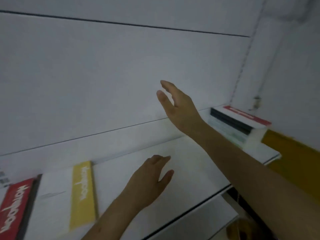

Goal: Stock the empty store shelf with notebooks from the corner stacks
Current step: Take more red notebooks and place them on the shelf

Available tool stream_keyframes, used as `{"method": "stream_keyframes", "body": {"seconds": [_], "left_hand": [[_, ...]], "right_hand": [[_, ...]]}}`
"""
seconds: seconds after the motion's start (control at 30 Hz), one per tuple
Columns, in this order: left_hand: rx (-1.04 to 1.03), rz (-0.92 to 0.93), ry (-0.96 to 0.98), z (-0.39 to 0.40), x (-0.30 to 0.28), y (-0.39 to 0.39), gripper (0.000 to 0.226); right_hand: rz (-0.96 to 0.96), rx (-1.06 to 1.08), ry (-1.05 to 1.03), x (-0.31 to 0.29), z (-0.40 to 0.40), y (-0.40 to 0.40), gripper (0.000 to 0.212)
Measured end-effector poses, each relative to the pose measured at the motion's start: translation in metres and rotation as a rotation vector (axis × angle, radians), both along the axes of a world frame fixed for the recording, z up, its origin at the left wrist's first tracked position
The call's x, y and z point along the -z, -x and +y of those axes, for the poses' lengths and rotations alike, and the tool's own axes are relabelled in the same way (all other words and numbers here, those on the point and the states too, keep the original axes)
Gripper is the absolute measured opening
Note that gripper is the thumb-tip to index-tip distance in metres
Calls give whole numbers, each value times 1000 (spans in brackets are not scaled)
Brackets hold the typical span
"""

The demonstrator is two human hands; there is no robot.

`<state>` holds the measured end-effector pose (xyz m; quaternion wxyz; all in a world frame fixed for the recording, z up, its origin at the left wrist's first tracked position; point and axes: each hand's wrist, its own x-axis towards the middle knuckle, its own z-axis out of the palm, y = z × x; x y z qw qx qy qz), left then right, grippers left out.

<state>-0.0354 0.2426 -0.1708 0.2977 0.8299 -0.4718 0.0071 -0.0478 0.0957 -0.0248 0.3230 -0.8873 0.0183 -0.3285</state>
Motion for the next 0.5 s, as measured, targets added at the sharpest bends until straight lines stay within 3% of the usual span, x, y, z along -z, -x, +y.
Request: {"method": "stream_keyframes", "body": {"seconds": [0.23,0.37,0.4,0.5], "left_hand": [[172,41,-121,-130,26,27,56],[102,90,-39,-188,33,30,46],[80,156,1,-203,32,32,42],[-14,443,165,-249,25,33,28]], "right_hand": [[348,451,240,36,-221,71,69],[653,436,309,66,-287,102,71],[648,425,349,75,-294,107,61],[367,442,431,95,-302,111,29]]}}
